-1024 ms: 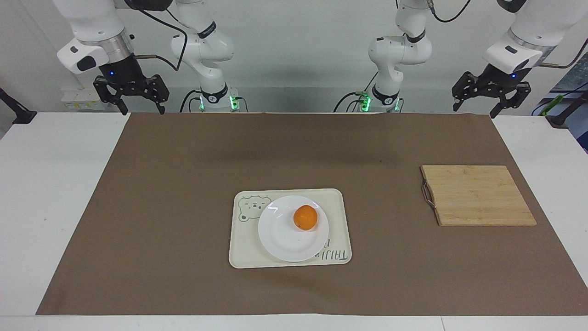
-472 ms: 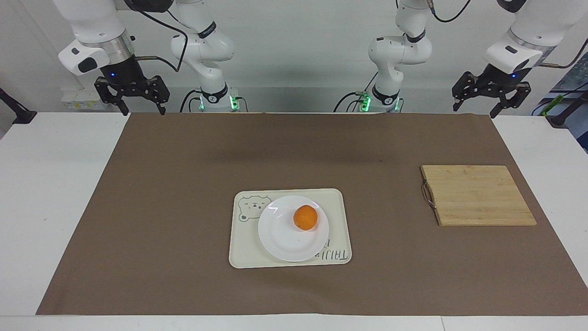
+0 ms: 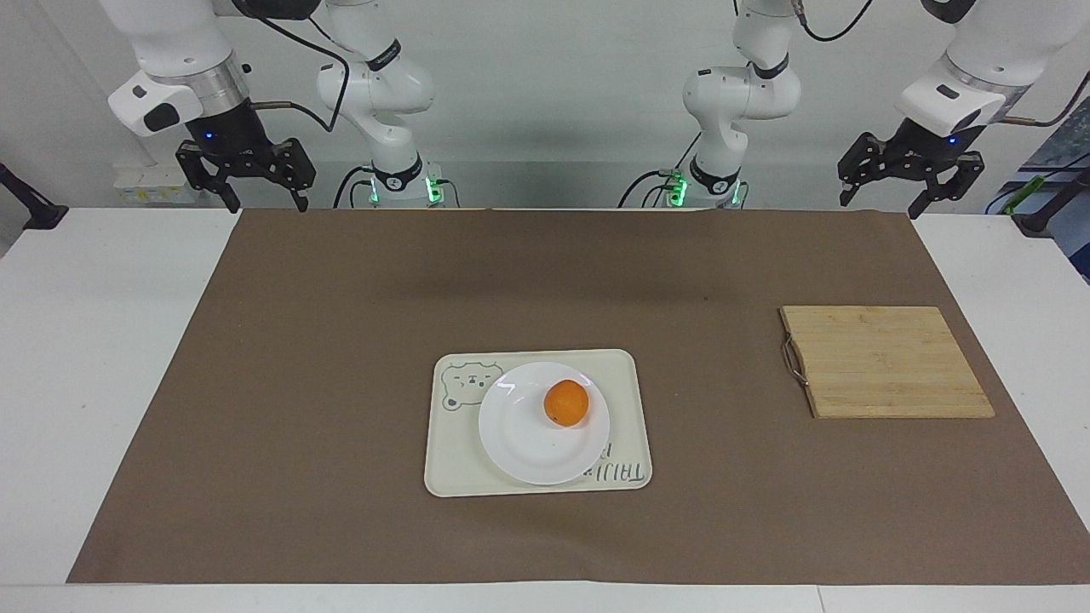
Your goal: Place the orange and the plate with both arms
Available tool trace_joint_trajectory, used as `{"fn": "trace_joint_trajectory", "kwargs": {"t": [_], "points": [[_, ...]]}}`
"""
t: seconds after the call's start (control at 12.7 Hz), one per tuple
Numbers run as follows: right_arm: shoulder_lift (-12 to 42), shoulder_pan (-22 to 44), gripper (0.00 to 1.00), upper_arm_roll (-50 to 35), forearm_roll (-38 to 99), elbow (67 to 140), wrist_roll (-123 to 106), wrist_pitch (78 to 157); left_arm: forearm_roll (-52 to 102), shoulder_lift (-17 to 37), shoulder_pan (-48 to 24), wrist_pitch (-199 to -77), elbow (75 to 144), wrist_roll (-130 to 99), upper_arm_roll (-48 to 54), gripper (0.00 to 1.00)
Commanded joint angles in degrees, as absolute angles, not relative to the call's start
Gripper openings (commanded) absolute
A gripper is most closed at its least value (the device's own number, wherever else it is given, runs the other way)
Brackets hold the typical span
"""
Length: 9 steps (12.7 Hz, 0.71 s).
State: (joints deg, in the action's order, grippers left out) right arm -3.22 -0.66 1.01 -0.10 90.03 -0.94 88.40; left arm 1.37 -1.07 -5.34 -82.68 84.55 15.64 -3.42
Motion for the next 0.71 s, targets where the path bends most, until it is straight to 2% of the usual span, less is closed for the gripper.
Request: {"fn": "trace_joint_trajectory", "kwargs": {"t": [0.0,0.16,0.63], "points": [[-1.24,-0.88,1.0,0.62,1.14,88.33,0.61,88.86,1.58,-1.32,-4.22,-81.56,83.94,16.0,-2.64,1.0],[0.43,-0.97,1.0,-0.44,1.06,86.49,0.96,88.51,1.58,-1.32,-4.22,-81.56,83.94,16.0,-2.64,1.0],[0.53,-0.88,1.0,-0.44,1.85,86.57,1.85,89.47,1.58,-1.32,-4.22,-81.56,83.94,16.0,-2.64,1.0]]}}
